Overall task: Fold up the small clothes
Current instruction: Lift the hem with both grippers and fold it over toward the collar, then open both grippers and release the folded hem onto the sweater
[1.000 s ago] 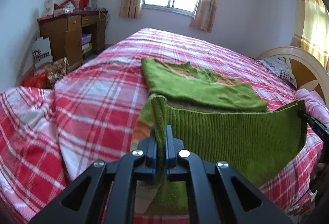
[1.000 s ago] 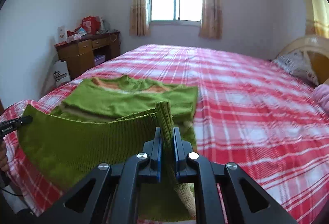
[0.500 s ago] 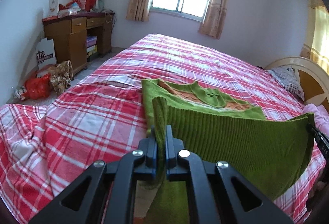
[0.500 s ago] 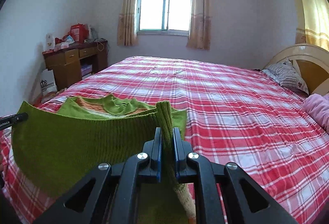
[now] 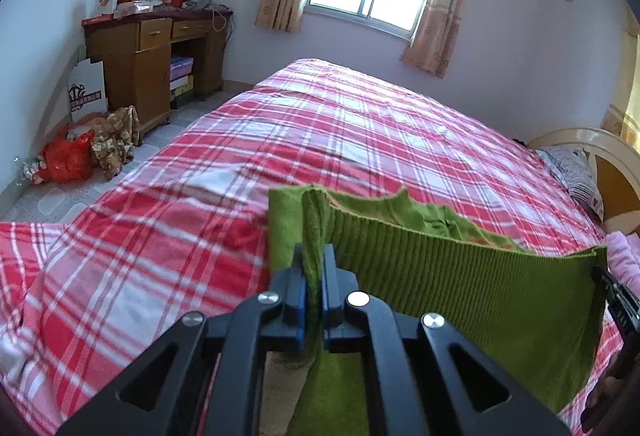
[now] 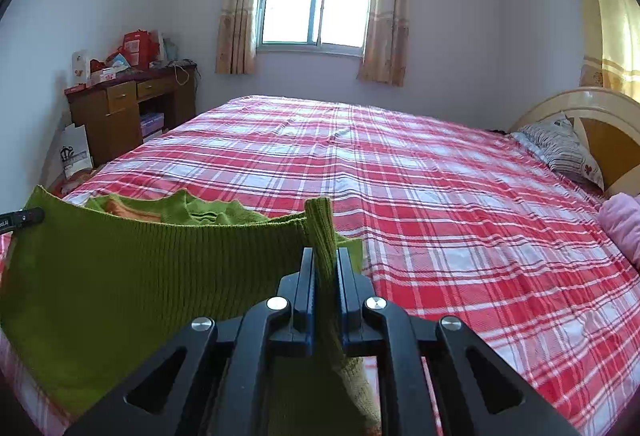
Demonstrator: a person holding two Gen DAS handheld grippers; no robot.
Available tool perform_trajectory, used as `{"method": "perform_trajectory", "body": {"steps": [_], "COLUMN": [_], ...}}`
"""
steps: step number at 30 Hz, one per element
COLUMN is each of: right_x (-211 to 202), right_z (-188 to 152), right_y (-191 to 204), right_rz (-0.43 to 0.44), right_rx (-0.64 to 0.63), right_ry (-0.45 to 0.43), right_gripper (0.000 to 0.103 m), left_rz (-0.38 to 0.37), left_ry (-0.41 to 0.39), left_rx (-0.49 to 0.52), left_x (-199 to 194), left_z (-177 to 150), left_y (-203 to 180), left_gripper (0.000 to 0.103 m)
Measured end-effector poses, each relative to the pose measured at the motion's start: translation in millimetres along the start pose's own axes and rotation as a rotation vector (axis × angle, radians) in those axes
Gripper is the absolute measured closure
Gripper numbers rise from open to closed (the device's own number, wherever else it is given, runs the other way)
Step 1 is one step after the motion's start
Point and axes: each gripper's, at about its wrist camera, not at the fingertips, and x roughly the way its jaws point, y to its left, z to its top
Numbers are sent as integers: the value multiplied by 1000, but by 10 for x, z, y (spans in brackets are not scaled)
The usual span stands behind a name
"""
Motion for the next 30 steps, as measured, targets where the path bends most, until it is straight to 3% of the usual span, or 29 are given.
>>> {"method": "perform_trajectory", "body": {"steps": [13,20,23,25,28,29,30], "right_x": [1048,1782,1820,1862,2075,2115,2115], "right_z": [503,298,298,302,264,265,274], "right_y": [31,61,51,65,69,60,52], "right_rz": [-32,-68,-58,-54,-53,-50,-53], "right_rx": [0,-24,-28,-45,-48,-47,-43], "right_ry": [58,179,177,190,304,325,324], "right_gripper": [95,95,95,95,93,89,76], "left_rz": [65,135,158,177,204,207,217], "left_ry": [-13,94,108,130,165,172,175], "left_rx": [19,-13,-14,-10,-2,1,1], "left_x": [766,1281,1310,1351,1415,1429,1426], "left_z": [506,382,386,381,397,406,419], "left_y": [-167,-131,-132,-140,-141,-150,-147], "left_gripper": [98,98,96,90,85,83,73]}}
